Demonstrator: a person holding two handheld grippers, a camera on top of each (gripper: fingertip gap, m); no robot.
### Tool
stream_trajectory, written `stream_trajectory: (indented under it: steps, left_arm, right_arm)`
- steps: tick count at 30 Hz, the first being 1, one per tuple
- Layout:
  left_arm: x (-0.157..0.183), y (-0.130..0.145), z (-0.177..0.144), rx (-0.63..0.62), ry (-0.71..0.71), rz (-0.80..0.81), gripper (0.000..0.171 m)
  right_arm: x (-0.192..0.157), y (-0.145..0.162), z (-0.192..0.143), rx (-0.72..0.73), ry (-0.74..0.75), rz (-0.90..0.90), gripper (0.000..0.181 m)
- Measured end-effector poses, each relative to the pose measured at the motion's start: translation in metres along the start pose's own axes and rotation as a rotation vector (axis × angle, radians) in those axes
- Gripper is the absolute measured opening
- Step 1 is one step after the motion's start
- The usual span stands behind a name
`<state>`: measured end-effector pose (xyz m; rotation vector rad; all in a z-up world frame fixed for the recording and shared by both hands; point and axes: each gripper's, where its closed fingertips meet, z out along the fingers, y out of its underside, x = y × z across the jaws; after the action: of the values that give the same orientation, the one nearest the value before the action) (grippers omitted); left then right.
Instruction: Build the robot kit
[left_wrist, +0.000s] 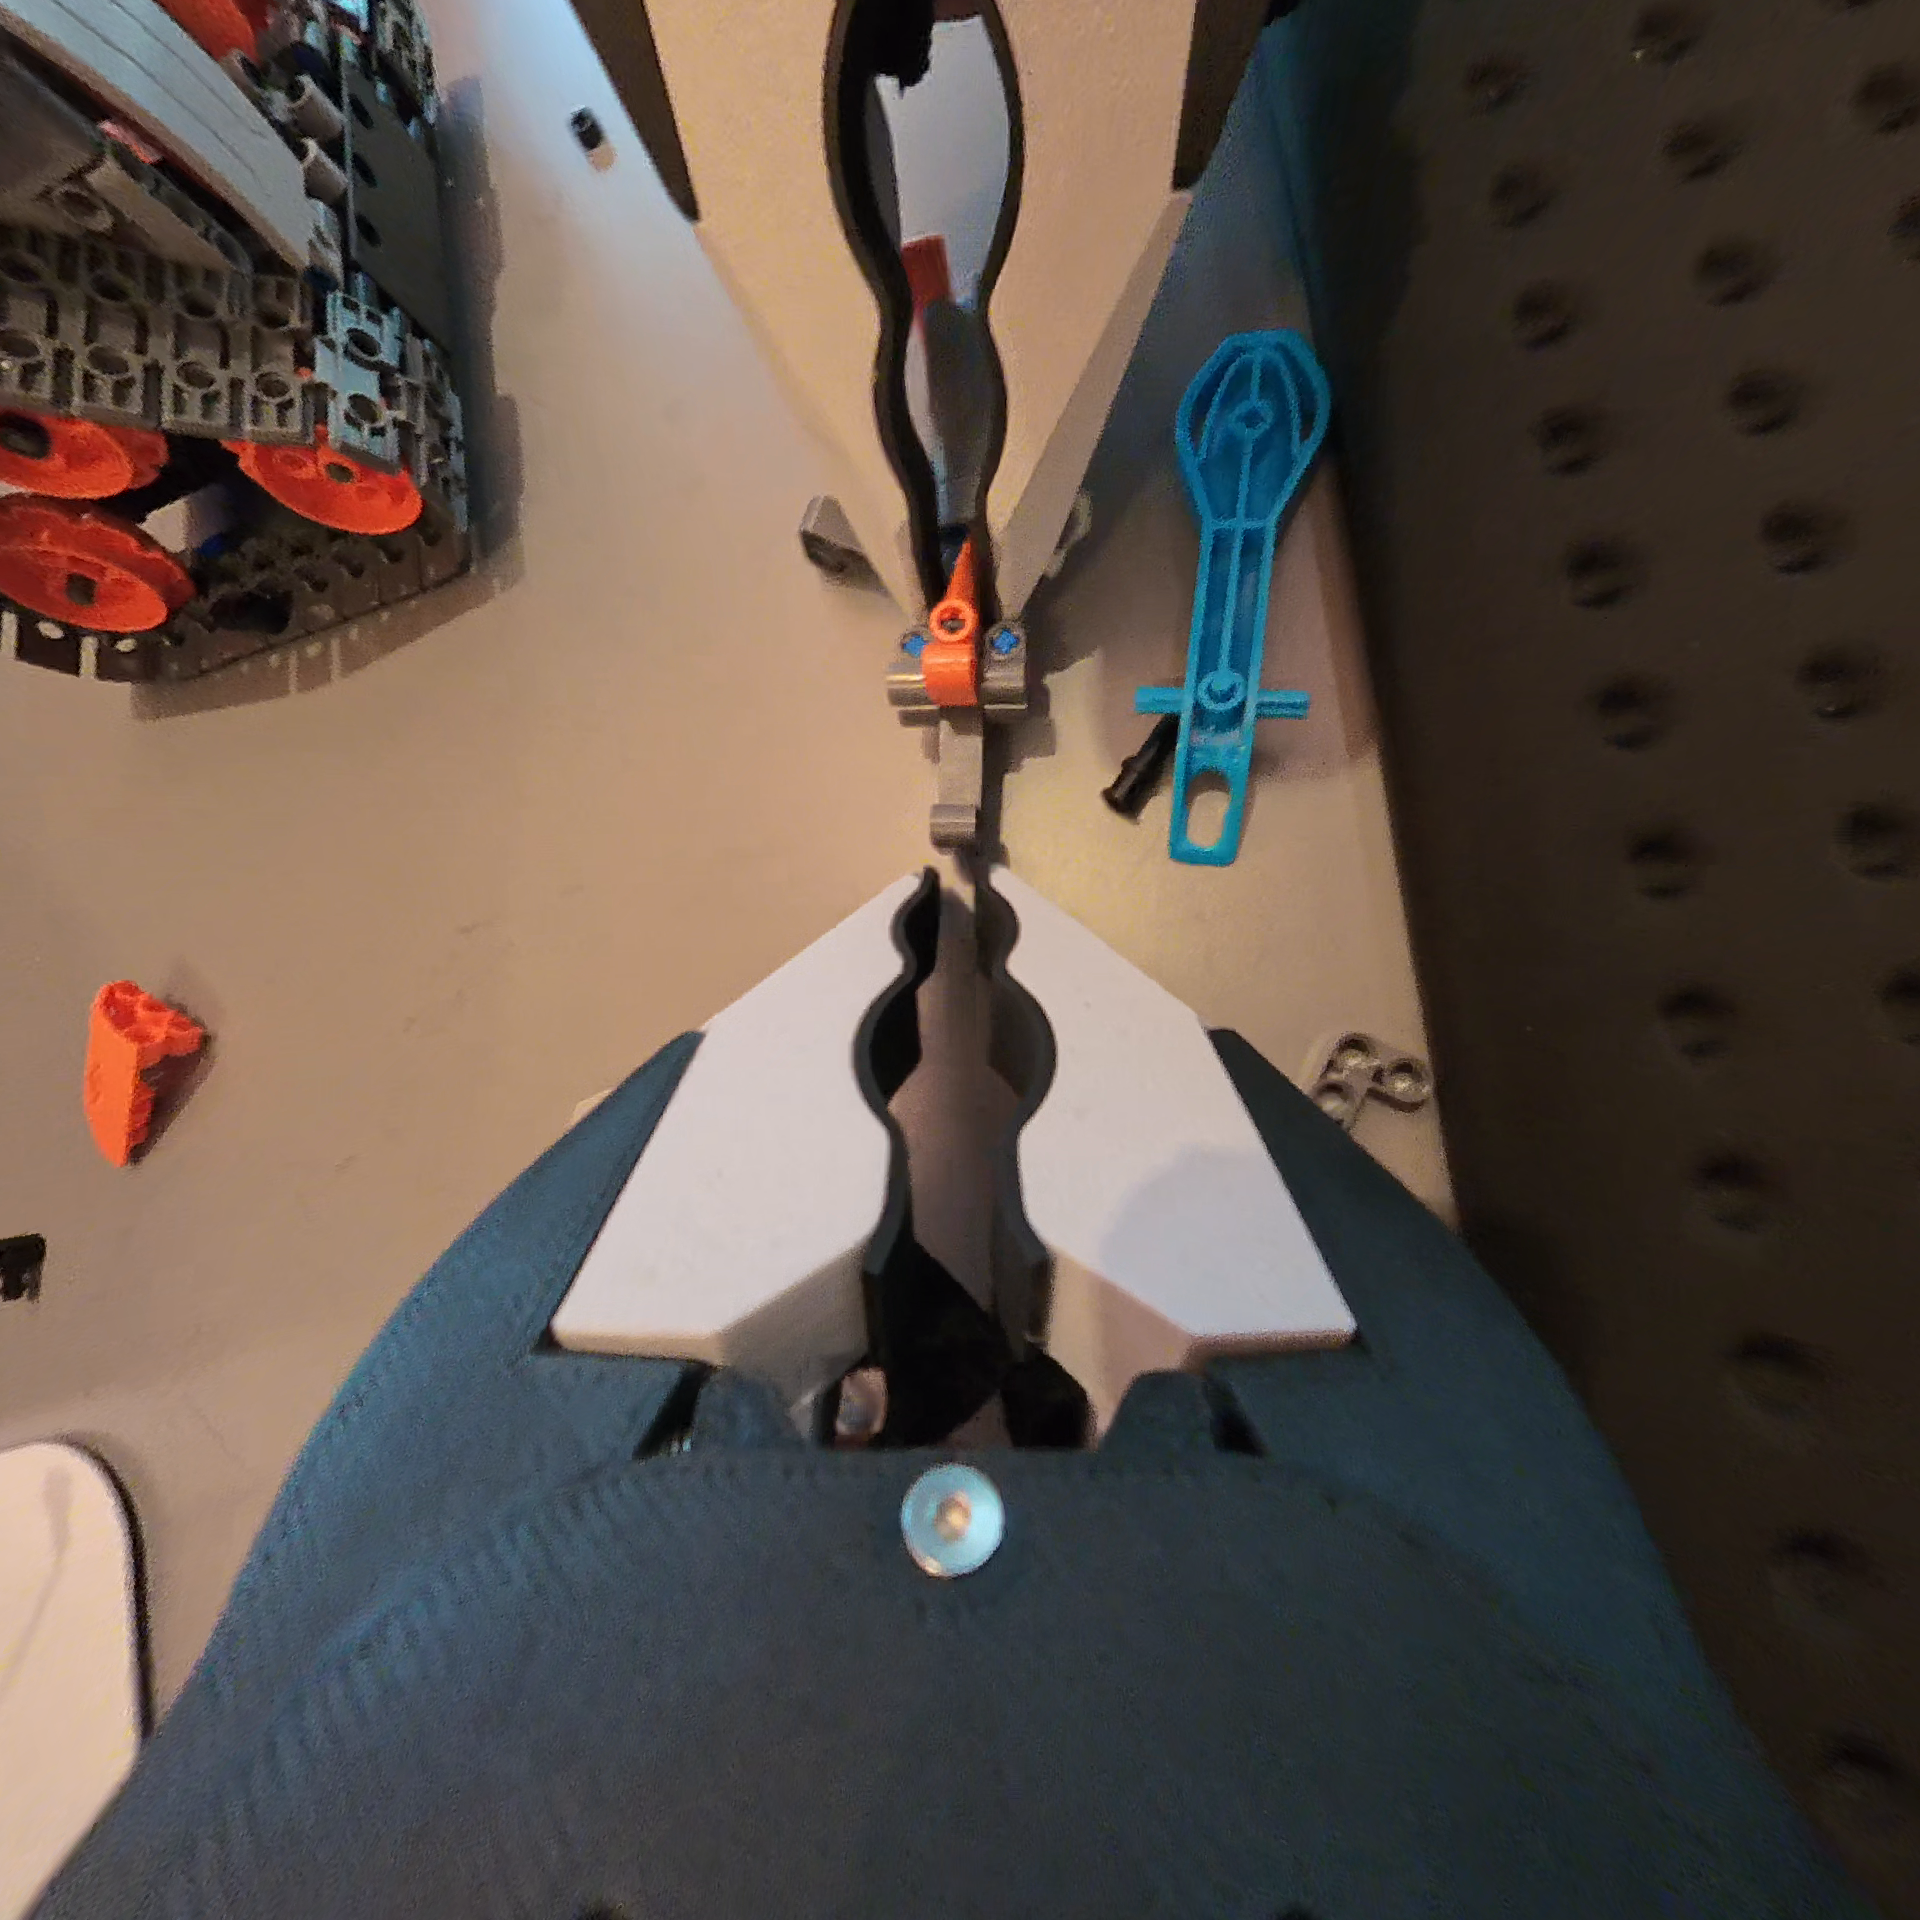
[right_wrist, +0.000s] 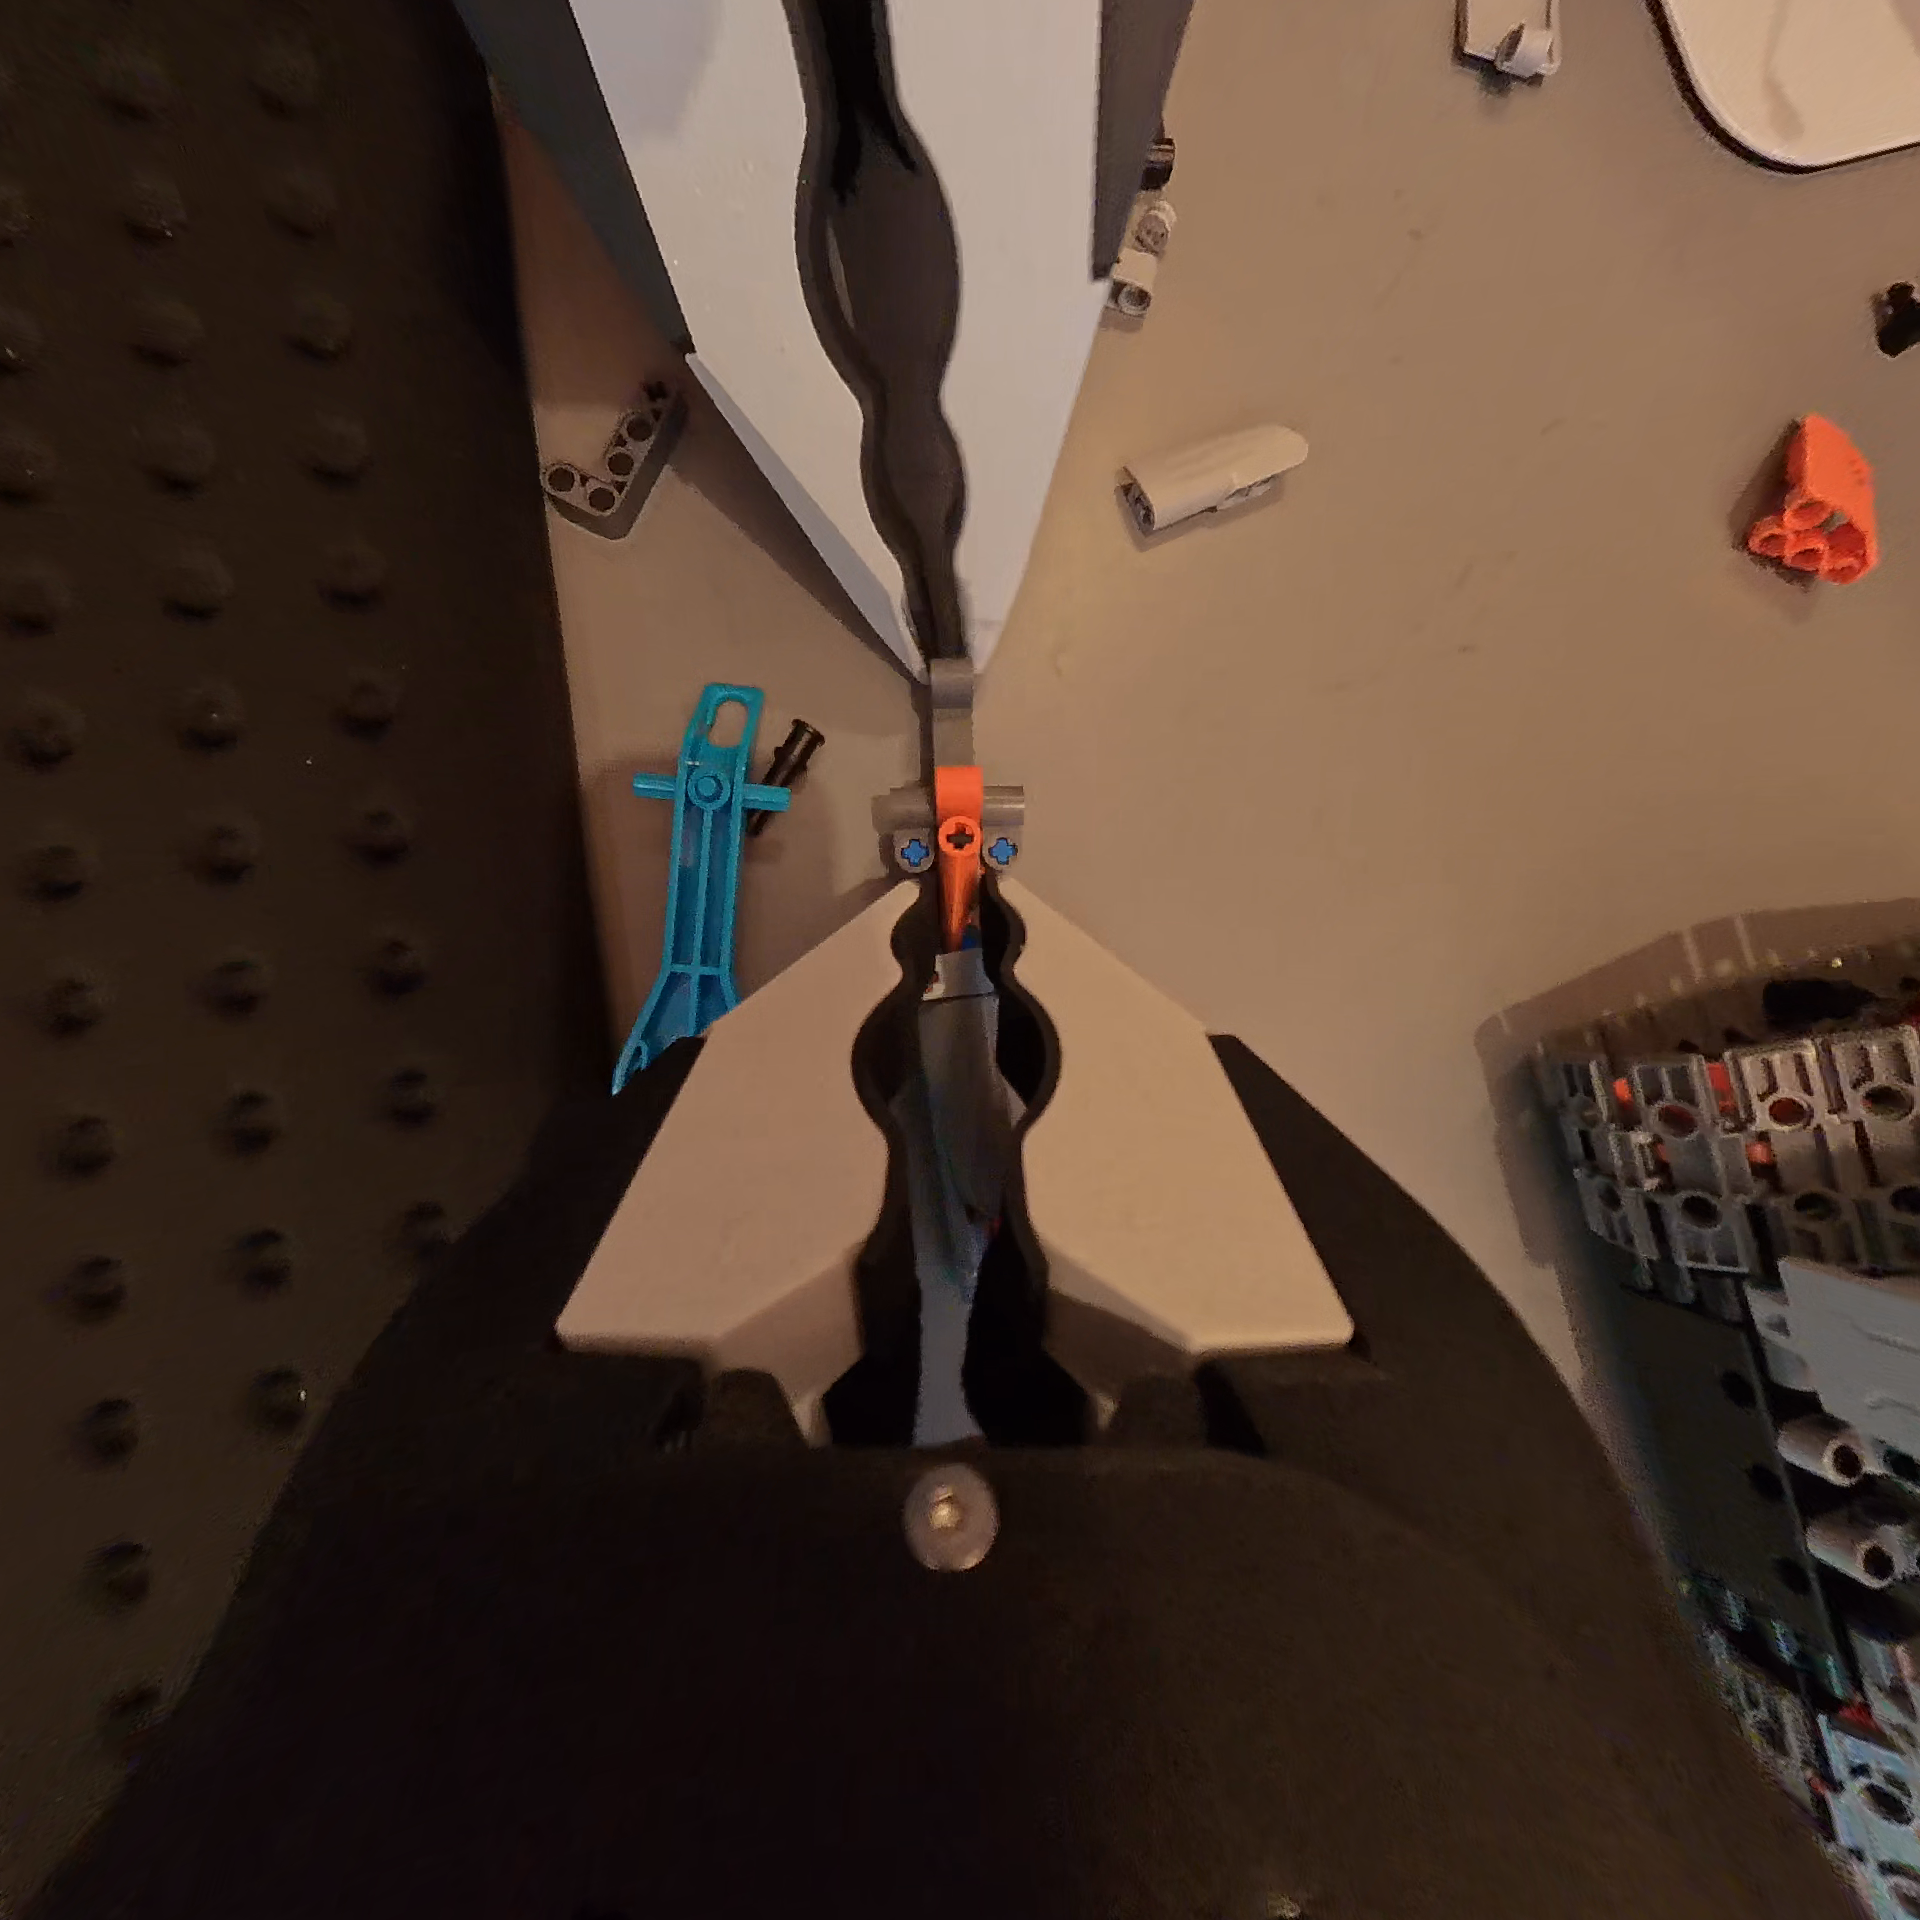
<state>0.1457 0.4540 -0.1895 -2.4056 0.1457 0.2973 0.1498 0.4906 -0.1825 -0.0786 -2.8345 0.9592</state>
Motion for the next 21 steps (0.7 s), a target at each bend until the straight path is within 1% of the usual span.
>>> stream_trajectory:
  steps: [3, 4, 7, 8, 9, 12, 13, 17, 20, 21]
  left_arm:
    - [-0.006, 0.000, -0.003, 0.006, -0.030, -0.014, 0.023]
    - [-0.006, 0.001, -0.003, 0.003, -0.031, -0.014, 0.026]
    - [0.000, 0.000, -0.002, 0.006, -0.008, -0.002, 0.016]
    - [0.001, 0.001, -0.002, 0.001, -0.002, 0.004, 0.009]
    - [0.001, 0.002, -0.002, -0.001, -0.002, 0.003, 0.007]
    - [-0.005, 0.006, -0.004, -0.014, -0.011, -0.045, 0.006]
    - [-0.008, 0.008, -0.005, -0.018, -0.024, -0.063, 0.006]
    - [-0.016, 0.019, -0.010, -0.050, -0.081, -0.132, 0.006]
    - [-0.017, 0.025, -0.015, -0.061, -0.100, -0.169, 0.007]
    - [-0.016, 0.025, -0.017, -0.062, -0.094, -0.178, 0.011]
  right_arm:
    - [-0.001, -0.003, 0.002, 0.000, -0.033, -0.018, 0.005]
    - [-0.002, -0.004, 0.003, 0.000, -0.044, -0.029, 0.005]
    - [-0.001, -0.010, 0.008, 0.001, -0.069, -0.040, 0.005]
    - [-0.001, -0.012, 0.009, 0.004, -0.086, -0.042, 0.005]
    - [0.000, -0.014, 0.011, 0.005, -0.095, -0.038, 0.005]
    - [0.005, -0.018, 0.012, 0.017, -0.099, -0.019, 0.007]
    - [0.009, -0.019, 0.012, 0.020, -0.080, -0.017, 0.011]
    - [0.015, -0.026, -0.005, 0.064, -0.030, -0.002, 0.020]
    - [0.005, -0.024, -0.019, 0.066, -0.031, -0.017, 0.020]
    - [0.000, -0.023, -0.022, 0.060, -0.037, -0.022, 0.020]
